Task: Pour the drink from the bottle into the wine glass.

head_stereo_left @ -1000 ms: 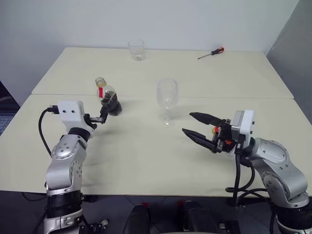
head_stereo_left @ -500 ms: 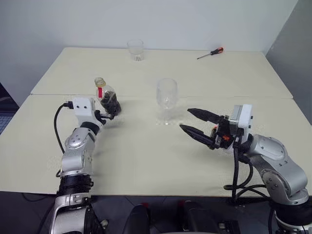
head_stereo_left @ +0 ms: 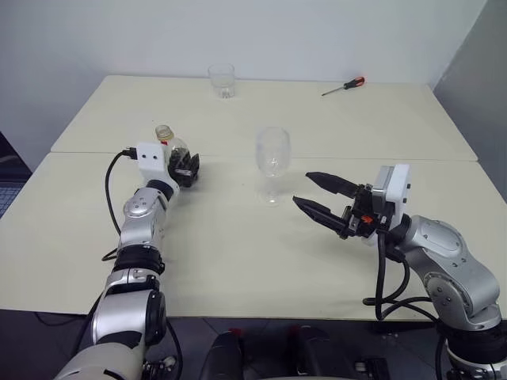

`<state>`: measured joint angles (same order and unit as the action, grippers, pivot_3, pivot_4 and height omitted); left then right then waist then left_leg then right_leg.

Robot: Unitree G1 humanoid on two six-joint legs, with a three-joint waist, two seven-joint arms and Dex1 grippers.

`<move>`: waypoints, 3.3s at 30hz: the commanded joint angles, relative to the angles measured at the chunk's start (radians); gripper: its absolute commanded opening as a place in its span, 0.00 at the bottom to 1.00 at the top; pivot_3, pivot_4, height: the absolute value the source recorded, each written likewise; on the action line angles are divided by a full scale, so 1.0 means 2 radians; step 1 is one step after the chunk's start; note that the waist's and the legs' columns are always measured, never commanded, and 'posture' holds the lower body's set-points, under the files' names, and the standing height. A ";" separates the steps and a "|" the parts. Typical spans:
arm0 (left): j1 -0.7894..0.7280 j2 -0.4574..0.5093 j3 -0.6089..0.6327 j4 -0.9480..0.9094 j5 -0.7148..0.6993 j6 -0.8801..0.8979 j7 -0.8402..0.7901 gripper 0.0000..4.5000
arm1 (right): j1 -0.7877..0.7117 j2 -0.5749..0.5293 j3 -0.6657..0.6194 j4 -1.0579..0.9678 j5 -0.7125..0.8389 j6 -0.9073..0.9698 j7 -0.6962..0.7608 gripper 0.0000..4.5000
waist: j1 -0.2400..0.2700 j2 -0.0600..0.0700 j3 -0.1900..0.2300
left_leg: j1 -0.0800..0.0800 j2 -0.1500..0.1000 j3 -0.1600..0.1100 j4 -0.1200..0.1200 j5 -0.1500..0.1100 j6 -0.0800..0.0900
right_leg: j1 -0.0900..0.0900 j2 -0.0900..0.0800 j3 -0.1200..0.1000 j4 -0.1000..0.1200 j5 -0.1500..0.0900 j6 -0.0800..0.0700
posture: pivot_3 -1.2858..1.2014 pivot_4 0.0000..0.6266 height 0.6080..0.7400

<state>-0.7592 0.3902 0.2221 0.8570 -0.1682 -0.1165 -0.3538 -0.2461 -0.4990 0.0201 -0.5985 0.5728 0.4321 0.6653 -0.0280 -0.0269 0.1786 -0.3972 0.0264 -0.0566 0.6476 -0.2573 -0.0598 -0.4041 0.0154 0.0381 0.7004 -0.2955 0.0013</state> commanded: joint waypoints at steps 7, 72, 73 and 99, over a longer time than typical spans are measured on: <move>-0.046 0.012 0.000 0.074 0.011 -0.058 -0.023 0.65 | 0.002 0.001 -0.007 -0.019 0.010 0.004 -0.010 0.59 | 0.000 0.000 0.000 | 0.000 0.000 0.000 0.000 0.000 0.000 | 0.000 0.000 0.000 0.000 0.000 0.000 | 0.52 0.24 1.00; -0.380 0.109 -0.332 0.219 0.412 -0.363 -0.011 0.22 | -0.179 0.026 -0.019 0.105 -0.010 0.074 -0.063 0.59 | -0.002 0.000 0.000 | -0.001 0.000 0.001 0.001 0.000 0.000 | -0.002 0.000 0.000 0.002 0.000 0.000 | 0.52 0.24 1.00; -0.382 0.110 -0.335 0.220 0.416 -0.364 -0.007 0.22 | -0.178 0.027 -0.019 0.105 -0.011 0.074 -0.062 0.59 | -0.002 0.000 0.000 | -0.001 0.000 0.001 0.001 0.000 0.000 | -0.002 0.000 0.000 0.002 0.000 0.000 | 0.52 0.24 1.00; -0.410 0.115 -0.360 0.229 0.453 -0.365 0.032 0.22 | -0.168 0.034 -0.017 0.107 -0.024 0.065 -0.053 0.59 | -0.002 0.000 0.000 | -0.001 0.000 0.002 0.001 0.000 0.000 | -0.003 0.000 0.000 0.003 0.000 0.000 | 0.52 0.24 1.00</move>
<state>-1.5208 0.5976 -0.5066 1.3296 0.7469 -0.8432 -0.3157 -0.5753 -0.4297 0.0014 -0.3684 0.5275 0.5841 0.5530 -0.0323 -0.0277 0.1794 -0.3997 0.0256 -0.0530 0.6493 -0.2574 -0.0594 -0.4097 0.0160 0.0379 0.7059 -0.2955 0.0014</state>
